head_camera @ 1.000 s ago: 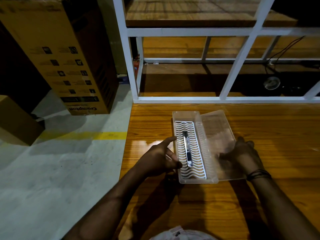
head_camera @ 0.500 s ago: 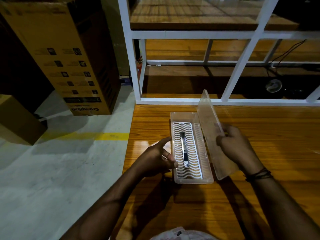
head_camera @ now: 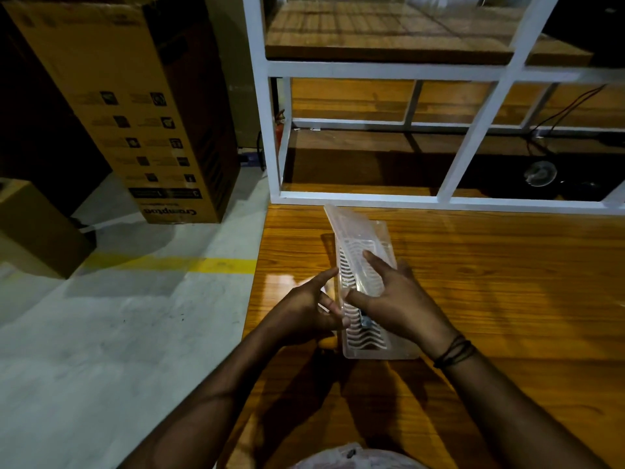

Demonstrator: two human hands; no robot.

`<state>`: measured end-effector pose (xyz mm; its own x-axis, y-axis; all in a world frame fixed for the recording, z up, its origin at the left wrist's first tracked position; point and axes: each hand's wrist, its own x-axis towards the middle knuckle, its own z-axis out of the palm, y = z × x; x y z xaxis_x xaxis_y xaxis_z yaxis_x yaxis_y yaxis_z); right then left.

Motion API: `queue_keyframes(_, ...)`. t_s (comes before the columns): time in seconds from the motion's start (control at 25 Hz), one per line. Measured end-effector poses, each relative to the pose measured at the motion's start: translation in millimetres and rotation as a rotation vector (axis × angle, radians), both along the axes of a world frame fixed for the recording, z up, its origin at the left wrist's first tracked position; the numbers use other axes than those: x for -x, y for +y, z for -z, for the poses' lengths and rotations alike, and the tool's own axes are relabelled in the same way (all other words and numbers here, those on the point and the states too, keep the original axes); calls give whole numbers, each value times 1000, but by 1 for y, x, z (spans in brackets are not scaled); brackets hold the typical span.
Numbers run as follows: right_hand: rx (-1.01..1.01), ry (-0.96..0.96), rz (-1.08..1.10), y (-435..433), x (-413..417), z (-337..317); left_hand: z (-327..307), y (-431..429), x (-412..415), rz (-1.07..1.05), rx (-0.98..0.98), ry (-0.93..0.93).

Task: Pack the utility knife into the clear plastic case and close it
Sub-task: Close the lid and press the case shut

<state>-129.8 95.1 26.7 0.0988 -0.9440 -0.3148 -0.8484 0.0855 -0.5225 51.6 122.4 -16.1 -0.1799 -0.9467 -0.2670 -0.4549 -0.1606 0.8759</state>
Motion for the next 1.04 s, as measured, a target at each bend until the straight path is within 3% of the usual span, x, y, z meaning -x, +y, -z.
queue_keyframes(0.24,71,282,-57,9,-6,22,8,0,-3,3,83,-42)
queue_keyframes(0.48,181,271,-21,10,-1,35,14,-2,-2,-15,34,-9)
queue_keyframes(0.64,218,279,-29,10,3,36,18,-9,2,-122,-54,128)
queue_keyframes(0.72,239,224,0,-3,8,39,19,-16,3,-160,-26,134)
queue_keyframes(0.92,354,-199,208,-82,18,44,10,-57,8,-371,53,83)
queue_keyframes(1.04,357,-331,326,-126,14,38,4,-91,9,-479,176,83)
